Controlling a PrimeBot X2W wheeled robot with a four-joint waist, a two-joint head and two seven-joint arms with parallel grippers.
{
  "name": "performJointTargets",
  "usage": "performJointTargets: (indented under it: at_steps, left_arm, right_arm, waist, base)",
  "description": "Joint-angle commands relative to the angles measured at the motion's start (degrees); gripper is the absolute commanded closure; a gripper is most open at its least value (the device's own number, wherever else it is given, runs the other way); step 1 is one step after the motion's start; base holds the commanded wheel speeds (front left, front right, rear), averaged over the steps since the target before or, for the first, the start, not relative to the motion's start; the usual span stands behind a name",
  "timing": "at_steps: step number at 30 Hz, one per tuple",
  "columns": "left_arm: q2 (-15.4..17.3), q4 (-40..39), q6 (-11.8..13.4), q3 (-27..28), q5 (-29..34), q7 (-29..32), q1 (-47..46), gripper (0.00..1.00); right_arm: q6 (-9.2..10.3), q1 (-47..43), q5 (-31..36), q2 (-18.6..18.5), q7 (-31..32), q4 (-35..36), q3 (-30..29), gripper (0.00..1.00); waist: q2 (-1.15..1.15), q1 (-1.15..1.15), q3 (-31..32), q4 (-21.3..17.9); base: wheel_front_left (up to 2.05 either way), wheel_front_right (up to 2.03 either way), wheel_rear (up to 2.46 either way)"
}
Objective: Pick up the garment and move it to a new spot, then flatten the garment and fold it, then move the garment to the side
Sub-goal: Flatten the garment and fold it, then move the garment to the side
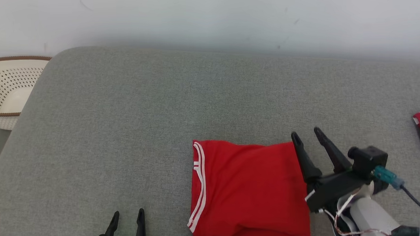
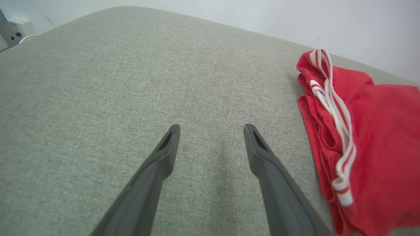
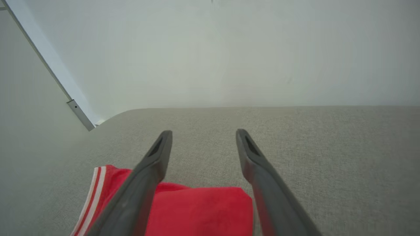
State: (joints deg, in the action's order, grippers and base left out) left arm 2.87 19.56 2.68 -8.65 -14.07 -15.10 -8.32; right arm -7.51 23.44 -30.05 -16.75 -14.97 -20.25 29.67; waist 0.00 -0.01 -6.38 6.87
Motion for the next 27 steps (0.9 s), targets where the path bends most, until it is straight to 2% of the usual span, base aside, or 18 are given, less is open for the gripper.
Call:
performJointTargets:
  at_steps: [1,11,27]
  left_arm:
    - [0.07,0.02,-0.01,0.04,0.38,-0.03,-0.22,0.00]
    - [0.06,0.23,-0.36,0.60,1.52,-0.03,1.01,0.00]
    - [0.06,-1.05,-0.89,-1.13,4.51,-0.03,0.82,0.00]
  right_arm:
    - [0.05,-1.57,0.57,0.02,-0.20,-0.28,-0.47,0.00]
    - [0.05,-8.00,1.53,0.98,-0.22,-6.06,-2.71,0.00]
    - [0.05,-5.52,3.33,2.42,-0.21,-16.88,-1.73,0.00]
  waist:
    - [0.00,0.01,0.10,-0.19]
    - [0.00,0.01,1.25,0.23]
    - [0.00,0.01,1.03,3.11]
  base:
    - [0.00,0.00,0.00]
    - [0.00,0.00,0.00]
    - [0.00,0.00,0.00]
